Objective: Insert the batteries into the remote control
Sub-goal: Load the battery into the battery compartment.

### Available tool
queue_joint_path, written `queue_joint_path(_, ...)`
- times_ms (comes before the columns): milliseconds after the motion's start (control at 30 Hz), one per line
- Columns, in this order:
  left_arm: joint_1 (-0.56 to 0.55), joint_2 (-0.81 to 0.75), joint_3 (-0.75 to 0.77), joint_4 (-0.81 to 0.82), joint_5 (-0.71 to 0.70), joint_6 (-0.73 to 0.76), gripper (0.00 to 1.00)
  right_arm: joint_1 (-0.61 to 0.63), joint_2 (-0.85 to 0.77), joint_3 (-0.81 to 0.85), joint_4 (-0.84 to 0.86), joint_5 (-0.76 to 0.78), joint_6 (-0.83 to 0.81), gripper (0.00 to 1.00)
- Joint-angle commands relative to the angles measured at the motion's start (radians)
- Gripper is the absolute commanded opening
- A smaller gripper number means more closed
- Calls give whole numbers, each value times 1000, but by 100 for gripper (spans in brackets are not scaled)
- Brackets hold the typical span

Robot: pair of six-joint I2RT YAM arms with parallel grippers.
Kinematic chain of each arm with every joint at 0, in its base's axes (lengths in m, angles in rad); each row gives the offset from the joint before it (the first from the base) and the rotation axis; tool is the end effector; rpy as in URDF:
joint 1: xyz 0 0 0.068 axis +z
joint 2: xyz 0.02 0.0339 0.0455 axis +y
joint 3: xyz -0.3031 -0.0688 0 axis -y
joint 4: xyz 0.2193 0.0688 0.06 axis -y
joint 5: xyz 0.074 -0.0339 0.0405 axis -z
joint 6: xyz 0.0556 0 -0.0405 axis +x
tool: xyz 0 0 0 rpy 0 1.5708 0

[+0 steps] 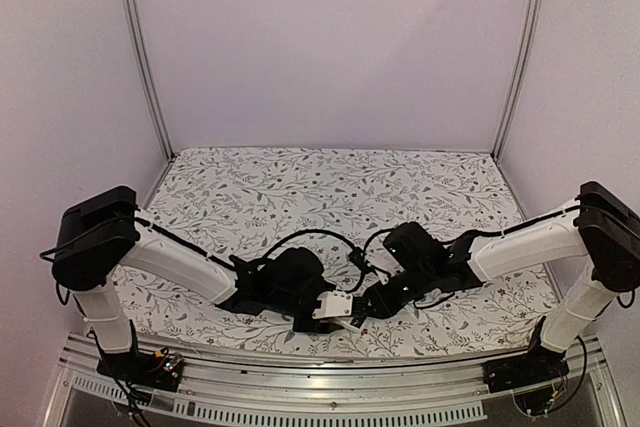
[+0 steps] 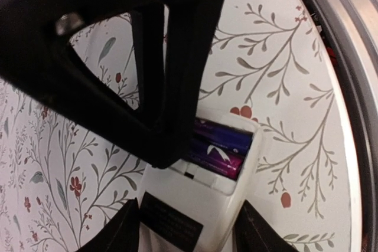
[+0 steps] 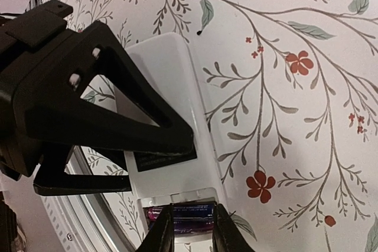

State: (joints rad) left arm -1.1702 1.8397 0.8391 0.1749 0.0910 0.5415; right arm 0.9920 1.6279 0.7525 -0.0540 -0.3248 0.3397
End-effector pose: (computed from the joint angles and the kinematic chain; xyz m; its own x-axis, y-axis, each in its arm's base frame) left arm 0.1346 -0.3308 0.1584 0.2394 0.7509 -0.6155 0.9542 -0.0647 0.2922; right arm 0.1491 0.2606 0.1847 -0.7124 -0.5129 -0.4789 -0.7004 0.5616 0.4404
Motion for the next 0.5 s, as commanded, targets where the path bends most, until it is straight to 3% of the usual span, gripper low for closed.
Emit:
queue_joint_path(0,-9,67,-56,-147,-52,-12,54,-20,-51,24,-23,-6,11,22)
queue_joint_path(467,-18,68,-71,-130,-57,-12,54,-39,-11,-10,-20,-47,45,16)
